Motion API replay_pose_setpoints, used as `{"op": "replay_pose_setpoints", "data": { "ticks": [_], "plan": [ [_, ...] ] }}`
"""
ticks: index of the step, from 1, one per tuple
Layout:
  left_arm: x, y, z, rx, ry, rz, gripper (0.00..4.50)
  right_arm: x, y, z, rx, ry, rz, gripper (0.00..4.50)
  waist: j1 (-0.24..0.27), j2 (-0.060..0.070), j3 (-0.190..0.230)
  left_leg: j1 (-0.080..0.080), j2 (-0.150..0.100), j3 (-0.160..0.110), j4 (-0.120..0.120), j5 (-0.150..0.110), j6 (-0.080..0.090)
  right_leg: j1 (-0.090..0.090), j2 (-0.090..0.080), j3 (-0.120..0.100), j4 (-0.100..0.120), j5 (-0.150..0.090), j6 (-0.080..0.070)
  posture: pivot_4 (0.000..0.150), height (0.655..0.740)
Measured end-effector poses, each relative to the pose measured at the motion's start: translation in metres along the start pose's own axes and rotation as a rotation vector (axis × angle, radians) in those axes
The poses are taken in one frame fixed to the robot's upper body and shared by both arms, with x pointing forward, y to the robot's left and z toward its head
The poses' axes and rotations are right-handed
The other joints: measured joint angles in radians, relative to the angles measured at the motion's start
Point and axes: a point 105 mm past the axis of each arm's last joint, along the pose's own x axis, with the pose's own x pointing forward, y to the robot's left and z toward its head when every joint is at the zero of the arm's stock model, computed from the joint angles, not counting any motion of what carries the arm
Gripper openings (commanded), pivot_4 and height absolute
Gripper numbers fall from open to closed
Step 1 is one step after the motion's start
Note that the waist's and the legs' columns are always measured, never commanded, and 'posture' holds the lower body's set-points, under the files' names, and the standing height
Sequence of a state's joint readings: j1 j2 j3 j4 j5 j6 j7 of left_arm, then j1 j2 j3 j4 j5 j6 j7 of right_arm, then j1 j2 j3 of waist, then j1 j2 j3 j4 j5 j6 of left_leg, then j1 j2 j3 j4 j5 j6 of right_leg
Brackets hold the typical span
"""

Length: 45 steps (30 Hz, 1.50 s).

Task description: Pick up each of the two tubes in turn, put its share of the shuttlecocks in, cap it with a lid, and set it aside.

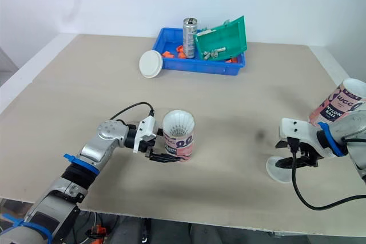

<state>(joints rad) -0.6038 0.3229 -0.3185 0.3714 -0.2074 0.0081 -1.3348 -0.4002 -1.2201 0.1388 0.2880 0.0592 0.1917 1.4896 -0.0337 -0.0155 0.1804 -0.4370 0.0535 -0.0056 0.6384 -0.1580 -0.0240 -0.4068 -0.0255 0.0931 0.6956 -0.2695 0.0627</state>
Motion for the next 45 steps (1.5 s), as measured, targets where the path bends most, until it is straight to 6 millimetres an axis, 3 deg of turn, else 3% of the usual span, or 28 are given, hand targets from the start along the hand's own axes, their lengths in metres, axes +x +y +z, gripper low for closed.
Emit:
{"op": "replay_pose_setpoints", "data": {
  "ticks": [3,6,9,10,13,16,21,26,30,33,38,45],
  "plan": [
    [0.0,0.0,0.0,0.001,0.0,0.0,3.37,0.003,0.003,-0.001,0.001,0.008,0.027,3.15,0.0,0.0,0.0,0.0,-0.001,0.0,0.0,0.0,0.0,0.0,0.0,0.002,0.0,0.0,0.001,0.15,0.7061],
    [0.0,0.001,0.001,-0.005,0.004,-0.001,3.37,0.004,0.004,-0.001,0.001,0.007,0.033,1.87,0.0,0.0,0.0,0.0,-0.002,0.0,0.0,0.0,0.0,0.0,0.0,0.003,0.0,0.0,0.001,0.15,0.7061],
    [0.001,0.003,0.002,-0.004,0.01,-0.004,3.37,0.005,0.005,0.0,-0.002,0.002,0.049,0.28,0.0,0.0,0.0,0.0,-0.002,0.0,0.0,0.0,0.0,0.001,0.0,0.003,0.0,0.0,0.002,0.15,0.7061],
    [0.001,0.003,0.002,-0.003,0.014,-0.008,3.37,0.005,0.006,0.003,-0.011,0.0,0.053,0.08,0.0,0.0,0.0,0.0,-0.002,0.0,0.0,0.0,0.0,0.001,0.0,0.004,0.0,0.0,0.002,0.15,0.7061],
    [0.001,0.003,0.002,-0.003,0.016,-0.01,3.37,0.005,0.006,0.004,-0.014,-0.005,0.054,0.08,0.0,0.0,0.0,0.0,-0.002,0.0,0.0,0.0,0.0,0.001,0.0,0.004,0.0,0.0,0.002,0.15,0.7061],
    [0.002,0.005,0.001,-0.007,0.024,-0.015,3.37,0.003,0.001,0.031,-0.061,-0.081,0.04,0.08,-0.003,0.0,0.0,0.0,-0.003,0.0,0.0,0.001,0.001,0.0,0.0,0.006,0.0,0.001,0.003,0.15,0.7061],
    [0.003,0.009,0.001,-0.001,0.026,-0.02,3.37,-0.038,0.003,0.124,-0.278,-0.33,-0.03,0.08,-0.005,0.0,0.0,0.0,-0.005,-0.001,0.0,0.002,0.001,0.001,0.0,0.006,-0.001,0.002,0.004,0.15,0.7061],
    [0.006,0.01,0.002,0.005,0.025,-0.041,3.37,-0.06,0.018,0.184,-0.469,-0.464,-0.031,0.08,-0.005,0.0,0.0,-0.002,-0.004,-0.001,0.0,0.002,0.001,0.001,-0.001,0.006,-0.013,0.006,0.004,0.15,0.7061],
    [0.007,0.011,0.003,0.01,0.029,-0.06,3.37,-0.063,0.032,0.227,-0.65,-0.51,0.008,0.08,-0.007,0.0,0.0,-0.004,-0.004,0.0,-0.001,0.002,0.002,0.001,-0.001,0.007,-0.014,0.006,0.004,0.15,0.7061],
    [0.008,0.013,0.003,0.022,0.034,-0.066,3.37,-0.052,0.039,0.256,-0.788,-0.507,0.036,0.08,-0.006,0.0,0.0,-0.005,-0.004,0.0,-0.001,0.002,0.002,0.0,0.0,0.005,-0.014,0.007,0.003,0.15,0.7061],
    [0.009,0.013,0.004,0.034,0.033,-0.07,3.37,-0.037,0.037,0.274,-0.877,-0.471,0.059,0.08,-0.004,-0.001,0.0,-0.005,-0.004,0.001,-0.001,0.003,0.002,-0.001,-0.001,0.006,-0.014,0.007,0.003,0.15,0.7061],
    [0.008,0.013,0.004,0.042,0.037,-0.07,3.37,-0.031,0.038,0.272,-0.954,-0.426,0.075,0.08,-0.002,-0.001,0.0,-0.006,-0.003,0.0,-0.002,0.003,0.003,0.0,0.0,0.005,-0.014,0.008,0.002,0.15,0.7061]
  ]
}}
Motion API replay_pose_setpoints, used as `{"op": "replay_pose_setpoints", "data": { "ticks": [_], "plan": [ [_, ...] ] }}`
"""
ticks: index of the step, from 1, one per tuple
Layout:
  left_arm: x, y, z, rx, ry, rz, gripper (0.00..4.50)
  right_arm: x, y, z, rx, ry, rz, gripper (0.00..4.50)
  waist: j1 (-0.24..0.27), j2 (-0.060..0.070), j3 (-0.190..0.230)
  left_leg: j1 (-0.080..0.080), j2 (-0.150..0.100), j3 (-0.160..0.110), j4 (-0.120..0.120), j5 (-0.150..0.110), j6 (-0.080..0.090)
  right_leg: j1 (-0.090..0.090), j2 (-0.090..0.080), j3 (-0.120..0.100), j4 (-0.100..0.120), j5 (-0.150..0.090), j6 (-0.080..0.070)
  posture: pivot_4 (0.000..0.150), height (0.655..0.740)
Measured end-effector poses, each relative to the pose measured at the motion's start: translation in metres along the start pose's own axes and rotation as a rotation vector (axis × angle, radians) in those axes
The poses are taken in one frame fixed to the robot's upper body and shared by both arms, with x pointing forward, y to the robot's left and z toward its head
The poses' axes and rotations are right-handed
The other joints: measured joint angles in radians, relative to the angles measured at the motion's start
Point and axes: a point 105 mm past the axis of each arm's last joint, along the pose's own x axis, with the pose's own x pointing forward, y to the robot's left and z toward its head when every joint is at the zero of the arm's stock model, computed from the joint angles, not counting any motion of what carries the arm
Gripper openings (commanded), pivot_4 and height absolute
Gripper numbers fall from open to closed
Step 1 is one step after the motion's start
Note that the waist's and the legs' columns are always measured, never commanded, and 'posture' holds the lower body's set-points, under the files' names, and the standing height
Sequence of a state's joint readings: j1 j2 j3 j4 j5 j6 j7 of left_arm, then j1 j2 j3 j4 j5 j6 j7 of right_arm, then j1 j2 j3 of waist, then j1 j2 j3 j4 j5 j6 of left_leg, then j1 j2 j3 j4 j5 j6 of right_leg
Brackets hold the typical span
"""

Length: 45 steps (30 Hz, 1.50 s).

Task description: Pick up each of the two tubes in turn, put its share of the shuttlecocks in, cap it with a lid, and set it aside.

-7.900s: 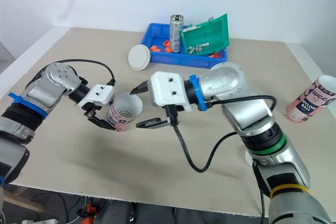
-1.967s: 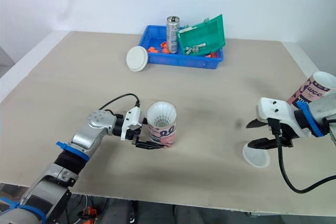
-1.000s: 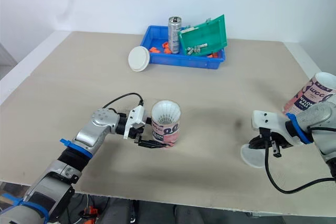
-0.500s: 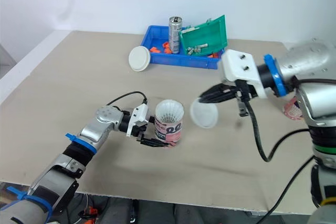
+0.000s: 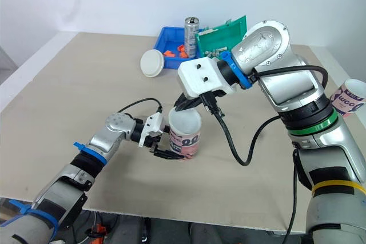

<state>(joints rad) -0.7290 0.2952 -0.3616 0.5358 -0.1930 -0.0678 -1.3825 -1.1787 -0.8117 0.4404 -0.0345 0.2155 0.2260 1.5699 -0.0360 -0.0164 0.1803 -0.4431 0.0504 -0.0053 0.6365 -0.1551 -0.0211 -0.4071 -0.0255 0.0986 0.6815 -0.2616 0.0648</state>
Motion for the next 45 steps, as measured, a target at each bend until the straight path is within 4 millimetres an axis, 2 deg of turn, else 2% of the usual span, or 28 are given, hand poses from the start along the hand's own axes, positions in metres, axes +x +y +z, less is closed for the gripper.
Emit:
{"op": "replay_pose_setpoints", "data": {
  "ticks": [10,14,17,22,28,36,45],
  "plan": [
    [-0.005,-0.002,-0.002,0.005,0.008,0.011,3.37,-0.01,0.0,0.008,-0.035,-0.002,0.017,0.08,-0.009,0.0,0.0,0.0,0.001,0.0,-0.002,0.0,0.0,-0.001,0.001,0.0,0.0,0.0,-0.001,0.15,0.7061],
    [-0.006,-0.001,-0.002,0.004,0.012,0.013,3.37,-0.02,-0.016,0.025,-0.09,-0.019,-0.013,0.08,-0.01,0.0,0.0,0.0,0.002,0.0,-0.002,0.0,0.0,-0.002,0.001,0.0,0.0,0.001,-0.001,0.15,0.7061],
    [-0.006,-0.002,-0.003,0.002,0.013,0.013,3.37,-0.025,-0.018,0.034,-0.125,-0.037,-0.014,0.08,-0.011,-0.002,-0.001,0.0,0.002,0.0,-0.002,0.0,0.0,-0.002,0.001,0.0,0.0,0.0,-0.002,0.15,0.7061],
    [-0.006,-0.001,-0.003,0.0,0.013,0.015,3.37,-0.019,-0.014,0.031,-0.105,-0.055,0.029,0.08,-0.011,-0.002,-0.001,0.0,0.002,0.001,-0.002,0.0,0.0,-0.002,0.001,0.0,0.0,0.001,-0.002,0.15,0.7061],
    [-0.007,-0.001,-0.003,-0.001,0.014,0.015,3.37,-0.009,-0.008,0.019,-0.098,-0.014,0.068,0.08,-0.011,-0.002,-0.001,0.0,0.002,0.001,-0.002,0.0,0.0,-0.002,0.001,0.0,0.0,0.001,-0.002,0.15,0.7061],
    [-0.007,-0.001,-0.003,0.0,0.015,0.015,3.37,-0.008,-0.011,0.01,-0.093,0.009,0.058,0.08,-0.011,-0.002,-0.001,0.0,0.002,0.001,-0.002,0.0,0.0,-0.002,0.001,0.0,0.0,0.001,-0.002,0.15,0.7061],
    [-0.007,0.0,-0.002,0.005,0.018,0.013,3.37,-0.013,-0.004,0.011,-0.112,0.02,0.069,0.08,-0.011,-0.002,0.0,0.0,0.002,0.001,-0.002,0.0,0.0,-0.002,0.001,0.001,0.0,0.001,-0.002,0.15,0.7061]
  ]
}}
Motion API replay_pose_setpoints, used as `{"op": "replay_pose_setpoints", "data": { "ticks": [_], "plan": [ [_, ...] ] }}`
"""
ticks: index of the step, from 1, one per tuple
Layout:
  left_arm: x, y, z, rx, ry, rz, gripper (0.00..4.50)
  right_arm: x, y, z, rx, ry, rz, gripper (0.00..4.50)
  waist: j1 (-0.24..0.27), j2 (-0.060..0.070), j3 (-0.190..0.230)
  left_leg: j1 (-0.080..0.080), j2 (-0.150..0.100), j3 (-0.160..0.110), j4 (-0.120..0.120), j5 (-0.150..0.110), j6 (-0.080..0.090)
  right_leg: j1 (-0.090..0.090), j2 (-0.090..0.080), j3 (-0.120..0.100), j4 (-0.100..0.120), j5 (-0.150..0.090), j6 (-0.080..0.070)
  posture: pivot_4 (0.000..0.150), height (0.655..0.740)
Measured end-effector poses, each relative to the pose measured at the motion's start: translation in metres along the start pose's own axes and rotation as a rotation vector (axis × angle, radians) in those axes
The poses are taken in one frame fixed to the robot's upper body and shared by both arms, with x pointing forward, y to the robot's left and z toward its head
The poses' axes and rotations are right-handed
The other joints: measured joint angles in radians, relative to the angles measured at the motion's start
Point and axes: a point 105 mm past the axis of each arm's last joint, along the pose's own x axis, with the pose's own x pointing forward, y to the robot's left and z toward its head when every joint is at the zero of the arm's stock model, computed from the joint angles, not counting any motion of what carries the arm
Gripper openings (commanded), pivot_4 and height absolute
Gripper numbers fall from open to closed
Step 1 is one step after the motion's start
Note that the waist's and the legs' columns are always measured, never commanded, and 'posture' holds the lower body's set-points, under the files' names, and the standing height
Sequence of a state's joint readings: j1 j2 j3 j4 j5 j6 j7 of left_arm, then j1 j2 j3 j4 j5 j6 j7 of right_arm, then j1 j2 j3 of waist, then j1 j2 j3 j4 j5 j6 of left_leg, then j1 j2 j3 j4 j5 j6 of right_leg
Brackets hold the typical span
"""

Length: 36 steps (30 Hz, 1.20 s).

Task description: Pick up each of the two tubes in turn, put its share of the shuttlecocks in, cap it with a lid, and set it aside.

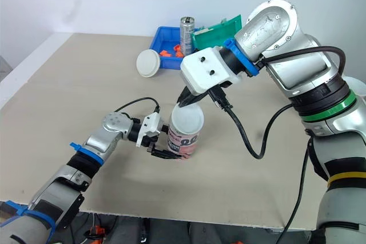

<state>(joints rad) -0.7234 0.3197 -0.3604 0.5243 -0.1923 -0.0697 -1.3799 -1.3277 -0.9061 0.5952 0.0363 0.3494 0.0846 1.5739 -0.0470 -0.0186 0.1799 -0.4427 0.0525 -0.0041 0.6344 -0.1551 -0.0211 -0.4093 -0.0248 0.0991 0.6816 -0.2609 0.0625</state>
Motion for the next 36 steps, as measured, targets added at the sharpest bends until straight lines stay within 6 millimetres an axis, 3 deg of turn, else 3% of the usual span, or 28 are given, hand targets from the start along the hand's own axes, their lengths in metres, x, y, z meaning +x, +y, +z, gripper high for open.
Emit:
{"op": "replay_pose_setpoints", "data": {
  "ticks": [11,16,18,19,20,21,27,31,34,36],
  "plan": [
    [0.0,0.0,0.001,0.021,0.014,-0.006,3.37,0.02,0.008,-0.006,-0.019,-0.004,0.03,0.08,0.0,-0.001,-0.001,0.001,0.0,0.0,0.0,0.0,0.0,0.0,0.0,0.0,0.0,0.0,0.0,0.15,0.7061],
    [-0.002,0.002,-0.002,-0.001,0.019,0.006,3.37,0.034,0.004,-0.011,-0.095,0.032,0.012,1.65,0.0,-0.003,-0.003,0.003,0.001,0.0,0.0,0.0,0.0,0.001,0.001,-0.001,0.0,0.0,0.0,0.15,0.7061],
    [-0.002,0.002,-0.002,-0.005,0.021,0.008,3.37,0.034,0.001,-0.013,-0.111,0.041,-0.009,2.67,0.0,-0.003,-0.003,0.004,0.001,0.0,-0.001,0.0,0.0,0.002,0.001,-0.001,0.0,0.0,0.0,0.15,0.7061],
    [-0.002,0.002,-0.002,-0.005,0.022,0.009,3.37,0.034,0.0,-0.012,-0.118,0.044,-0.015,2.93,0.0,-0.004,-0.003,0.004,0.001,0.0,-0.001,0.0,0.0,0.002,0.001,-0.001,0.0,0.0,-0.001,0.15,0.7061],
    [-0.002,0.002,-0.002,-0.006,0.023,0.01,3.37,0.033,-0.002,-0.012,-0.131,0.05,-0.029,3.54,0.0,-0.004,-0.003,0.005,0.002,0.0,-0.001,0.0,0.0,0.001,0.001,-0.001,0.0,0.0,-0.001,0.15,0.7061],
    [-0.002,0.002,-0.002,-0.006,0.023,0.01,3.37,0.032,-0.003,-0.012,-0.135,0.053,-0.035,3.78,0.0,-0.004,-0.003,0.005,0.002,0.0,-0.001,0.0,0.0,0.001,0.001,-0.001,0.0,0.001,-0.001,0.15,0.7061],
    [-0.003,0.003,-0.003,-0.01,0.024,0.015,3.37,0.03,-0.007,-0.014,-0.129,0.058,-0.069,3.78,0.0,-0.004,-0.004,0.006,0.002,0.0,-0.001,0.0,0.0,0.001,0.001,-0.001,0.0,0.001,-0.002,0.15,0.7061],
    [-0.004,0.003,-0.003,-0.008,0.023,0.017,3.37,0.022,-0.008,-0.01,0.044,-0.061,-0.086,3.78,0.0,-0.003,-0.003,0.002,0.002,0.0,-0.001,0.0,0.0,0.0,0.001,-0.001,0.0,0.003,-0.004,0.15,0.7061],
    [-0.004,0.003,-0.002,-0.006,0.022,0.013,3.37,0.002,-0.011,0.0,0.096,-0.123,-0.117,2.88,0.0,-0.003,-0.002,0.001,0.002,0.001,-0.001,0.0,0.0,-0.001,0.001,-0.001,0.0,0.003,-0.003,0.15,0.7061],
    [-0.004,0.003,-0.003,-0.006,0.022,0.013,3.37,-0.008,-0.008,0.005,0.095,-0.129,-0.13,2.0,0.0,-0.003,-0.002,0.002,0.003,0.001,-0.002,0.0,0.0,-0.001,0.001,-0.001,-0.001,0.002,-0.003,0.15,0.7061]
  ]
}}
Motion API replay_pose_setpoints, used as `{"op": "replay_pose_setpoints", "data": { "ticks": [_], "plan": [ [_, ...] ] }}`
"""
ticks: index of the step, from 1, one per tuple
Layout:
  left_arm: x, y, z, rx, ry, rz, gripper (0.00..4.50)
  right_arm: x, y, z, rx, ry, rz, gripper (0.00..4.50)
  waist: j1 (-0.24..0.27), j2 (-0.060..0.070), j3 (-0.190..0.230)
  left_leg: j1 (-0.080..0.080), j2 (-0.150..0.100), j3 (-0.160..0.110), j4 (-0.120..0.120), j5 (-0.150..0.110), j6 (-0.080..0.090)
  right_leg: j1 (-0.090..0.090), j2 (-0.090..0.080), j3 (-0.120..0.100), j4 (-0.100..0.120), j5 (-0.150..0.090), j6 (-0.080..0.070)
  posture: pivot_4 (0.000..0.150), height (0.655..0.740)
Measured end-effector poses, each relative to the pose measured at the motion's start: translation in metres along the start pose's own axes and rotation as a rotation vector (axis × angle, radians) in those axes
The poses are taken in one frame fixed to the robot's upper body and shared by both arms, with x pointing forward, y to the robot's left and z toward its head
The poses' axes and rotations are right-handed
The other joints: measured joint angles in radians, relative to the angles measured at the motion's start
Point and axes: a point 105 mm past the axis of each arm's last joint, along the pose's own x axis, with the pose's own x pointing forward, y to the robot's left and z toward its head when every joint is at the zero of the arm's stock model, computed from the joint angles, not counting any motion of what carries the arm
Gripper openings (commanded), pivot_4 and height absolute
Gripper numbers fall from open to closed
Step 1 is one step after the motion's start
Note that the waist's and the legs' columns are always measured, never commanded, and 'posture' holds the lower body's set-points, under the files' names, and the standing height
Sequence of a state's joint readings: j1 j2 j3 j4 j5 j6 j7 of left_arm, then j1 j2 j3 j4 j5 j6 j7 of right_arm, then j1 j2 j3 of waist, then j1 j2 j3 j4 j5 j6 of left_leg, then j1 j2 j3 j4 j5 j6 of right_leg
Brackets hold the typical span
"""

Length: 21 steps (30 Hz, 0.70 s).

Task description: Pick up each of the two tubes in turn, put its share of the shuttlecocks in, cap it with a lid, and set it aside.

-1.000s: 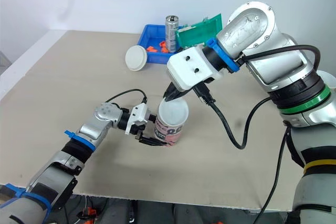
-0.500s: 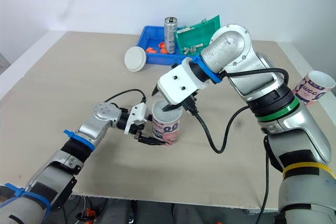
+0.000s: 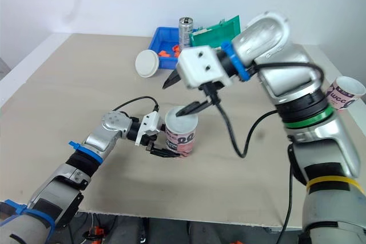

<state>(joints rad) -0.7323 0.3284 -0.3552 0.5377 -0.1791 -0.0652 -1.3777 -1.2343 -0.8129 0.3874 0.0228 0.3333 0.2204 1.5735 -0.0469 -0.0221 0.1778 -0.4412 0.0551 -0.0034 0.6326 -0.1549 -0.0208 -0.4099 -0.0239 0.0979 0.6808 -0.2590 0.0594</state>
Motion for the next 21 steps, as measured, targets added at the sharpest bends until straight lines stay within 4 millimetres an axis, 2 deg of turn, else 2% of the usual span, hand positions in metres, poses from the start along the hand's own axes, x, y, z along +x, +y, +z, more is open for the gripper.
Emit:
{"op": "replay_pose_setpoints", "data": {
  "ticks": [1,4,10,14,21],
  "plan": [
    [0.0,0.0,0.0,0.001,0.001,-0.001,3.37,-0.002,0.004,0.0,0.001,0.002,0.005,1.37,0.0,0.0,0.0,0.0,0.0,0.0,0.0,0.0,0.0,0.0,0.0,0.0,0.0,0.0,0.0,0.15,0.7061],
    [-0.001,0.001,0.0,-0.001,0.003,0.001,3.37,0.004,0.012,-0.004,0.017,-0.011,0.034,0.02,-0.001,0.0,0.0,0.001,0.0,0.001,-0.001,0.0,0.0,0.0,0.0,0.001,0.0,0.0,0.0,0.15,0.7061],
    [-0.002,0.002,-0.001,-0.003,0.006,0.0,3.37,0.025,0.017,-0.007,-0.017,0.018,0.089,0.02,-0.001,0.0,0.0,0.001,0.0,0.001,-0.001,0.0,0.0,-0.002,0.0,0.0,0.0,0.001,-0.001,0.15,0.7061],
    [-0.001,0.003,0.0,-0.002,0.008,-0.001,3.37,0.041,0.027,-0.022,-0.042,0.092,0.15,0.02,-0.001,-0.001,0.0,0.0,0.0,0.001,-0.001,0.0,0.0,-0.006,0.0,0.0,0.0,0.001,-0.001,0.15,0.7061],
    [-0.002,0.003,-0.002,-0.011,0.014,0.004,3.37,0.043,0.028,-0.025,-0.223,0.175,0.181,0.02,-0.001,-0.003,-0.004,0.005,0.001,0.002,-0.001,-0.002,-0.002,-0.003,0.0,0.0,0.0,0.001,-0.001,0.15,0.7061]
  ]
}}
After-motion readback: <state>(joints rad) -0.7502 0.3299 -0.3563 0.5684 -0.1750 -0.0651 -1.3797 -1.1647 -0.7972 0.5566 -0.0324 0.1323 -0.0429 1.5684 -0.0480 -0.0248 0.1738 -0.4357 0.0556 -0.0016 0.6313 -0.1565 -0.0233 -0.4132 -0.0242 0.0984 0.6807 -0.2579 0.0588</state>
